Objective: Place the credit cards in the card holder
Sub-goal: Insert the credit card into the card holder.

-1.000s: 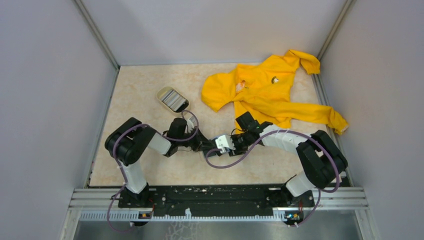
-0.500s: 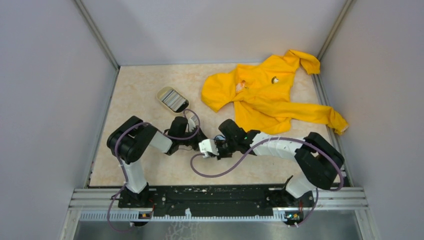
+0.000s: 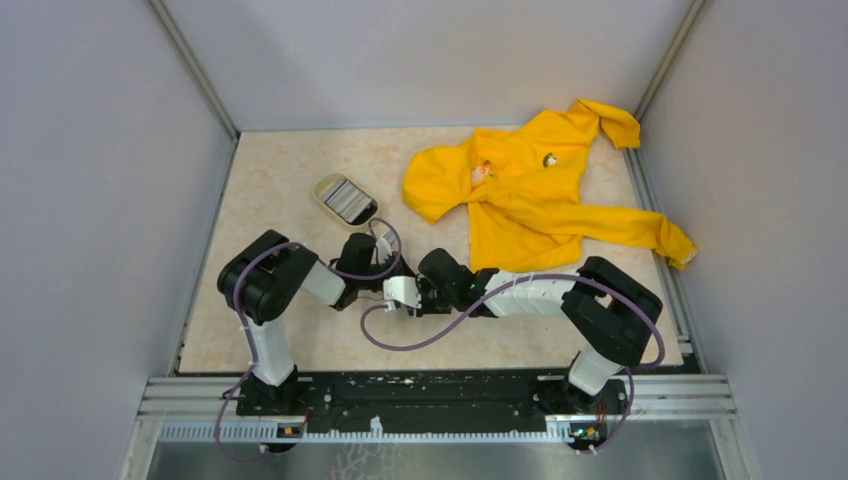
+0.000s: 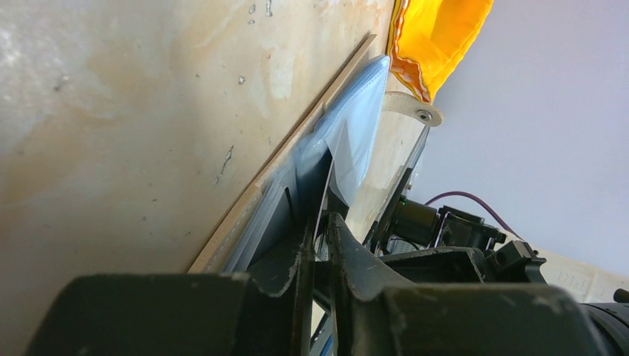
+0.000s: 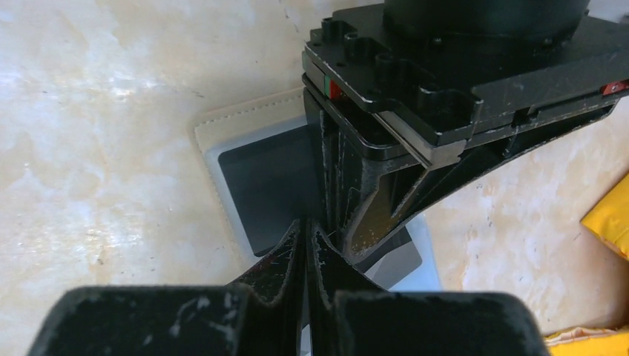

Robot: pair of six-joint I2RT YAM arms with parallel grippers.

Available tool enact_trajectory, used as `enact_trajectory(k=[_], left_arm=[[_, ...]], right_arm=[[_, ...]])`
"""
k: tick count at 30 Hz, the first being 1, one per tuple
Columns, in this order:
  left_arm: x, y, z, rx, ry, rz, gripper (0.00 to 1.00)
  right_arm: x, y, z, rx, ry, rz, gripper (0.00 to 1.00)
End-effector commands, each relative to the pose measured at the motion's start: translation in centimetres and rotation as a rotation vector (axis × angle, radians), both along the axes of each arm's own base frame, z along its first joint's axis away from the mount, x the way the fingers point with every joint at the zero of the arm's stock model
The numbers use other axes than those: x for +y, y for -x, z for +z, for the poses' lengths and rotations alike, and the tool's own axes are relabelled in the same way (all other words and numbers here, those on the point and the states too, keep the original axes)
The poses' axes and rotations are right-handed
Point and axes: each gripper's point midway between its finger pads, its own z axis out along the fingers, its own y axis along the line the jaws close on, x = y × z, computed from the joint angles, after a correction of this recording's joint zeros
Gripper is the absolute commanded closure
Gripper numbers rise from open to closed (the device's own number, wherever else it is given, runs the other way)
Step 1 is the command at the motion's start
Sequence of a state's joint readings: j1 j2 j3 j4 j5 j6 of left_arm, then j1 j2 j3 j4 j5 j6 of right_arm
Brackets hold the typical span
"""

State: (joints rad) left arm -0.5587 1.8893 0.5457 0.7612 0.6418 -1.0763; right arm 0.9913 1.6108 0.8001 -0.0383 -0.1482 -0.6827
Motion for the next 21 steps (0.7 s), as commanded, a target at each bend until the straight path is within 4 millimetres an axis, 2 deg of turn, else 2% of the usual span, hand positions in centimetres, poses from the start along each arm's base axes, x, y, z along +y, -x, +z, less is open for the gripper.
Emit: enact_trajectory(k=[1, 7, 21], left_arm=[[0.8, 1.1, -2.8, 0.051, -0.071, -0.011, 0.81], [0.8, 1.0, -2.6, 0.049, -0.059, -0.020, 0.75], [1.3, 0.5, -1.9, 0.017, -0.054, 0.000, 0.69]], right_arm=[[1.2, -1.8, 1.2, -0.088, -0.018, -0.053, 1.00], [0.6, -3.1, 1.7, -0.145, 0.014, -0.104, 1.00], [-1.1, -4.6, 2.0, -0.202, 0.085, -0.172, 1.00]])
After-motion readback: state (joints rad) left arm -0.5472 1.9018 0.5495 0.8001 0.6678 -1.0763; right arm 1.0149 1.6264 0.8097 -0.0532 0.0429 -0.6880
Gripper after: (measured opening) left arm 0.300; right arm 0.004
